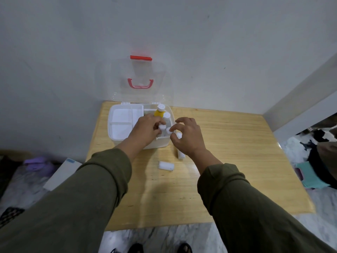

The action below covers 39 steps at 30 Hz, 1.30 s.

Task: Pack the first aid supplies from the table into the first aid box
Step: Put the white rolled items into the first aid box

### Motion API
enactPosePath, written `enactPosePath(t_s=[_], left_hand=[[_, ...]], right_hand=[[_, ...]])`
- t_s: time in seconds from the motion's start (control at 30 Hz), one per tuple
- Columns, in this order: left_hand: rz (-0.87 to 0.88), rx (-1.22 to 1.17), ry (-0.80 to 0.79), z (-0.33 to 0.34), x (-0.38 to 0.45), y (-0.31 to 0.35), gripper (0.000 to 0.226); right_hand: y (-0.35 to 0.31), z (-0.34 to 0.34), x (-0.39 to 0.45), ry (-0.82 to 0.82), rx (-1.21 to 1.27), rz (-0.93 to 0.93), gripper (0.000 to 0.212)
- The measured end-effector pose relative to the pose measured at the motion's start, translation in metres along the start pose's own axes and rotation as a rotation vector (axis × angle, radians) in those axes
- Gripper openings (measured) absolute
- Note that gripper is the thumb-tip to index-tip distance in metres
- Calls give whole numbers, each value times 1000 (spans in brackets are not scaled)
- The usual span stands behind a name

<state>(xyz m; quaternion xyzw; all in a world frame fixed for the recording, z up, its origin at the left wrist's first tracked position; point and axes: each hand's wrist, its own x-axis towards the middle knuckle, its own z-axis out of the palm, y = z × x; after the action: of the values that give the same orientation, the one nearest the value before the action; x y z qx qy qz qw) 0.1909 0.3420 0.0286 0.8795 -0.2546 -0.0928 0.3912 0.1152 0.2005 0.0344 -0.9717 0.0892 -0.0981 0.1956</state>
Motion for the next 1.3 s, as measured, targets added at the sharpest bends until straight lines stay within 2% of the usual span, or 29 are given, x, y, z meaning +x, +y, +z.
enactPosePath(t_s=[0.17,0.43,0.67,0.97,1.3], left_hand=[[-30,-66,-19,-1,-2,-1,37],[-75,-87,-10,-3,-7,3,37],[-54,-50,78,-8,-13,17,36],[9,-26,184,2,-31,46,32],[-126,-19,357,59,-81,42,38]], right_hand=[[2,-1,-2,-8,79,38,23],[1,-12,-6,-37,124,49,39],[10,-28,-15,-60,86,58,48],[33,-51,-34,-64,50,61,49],[63,-38,-39,-257,3,-31,49]])
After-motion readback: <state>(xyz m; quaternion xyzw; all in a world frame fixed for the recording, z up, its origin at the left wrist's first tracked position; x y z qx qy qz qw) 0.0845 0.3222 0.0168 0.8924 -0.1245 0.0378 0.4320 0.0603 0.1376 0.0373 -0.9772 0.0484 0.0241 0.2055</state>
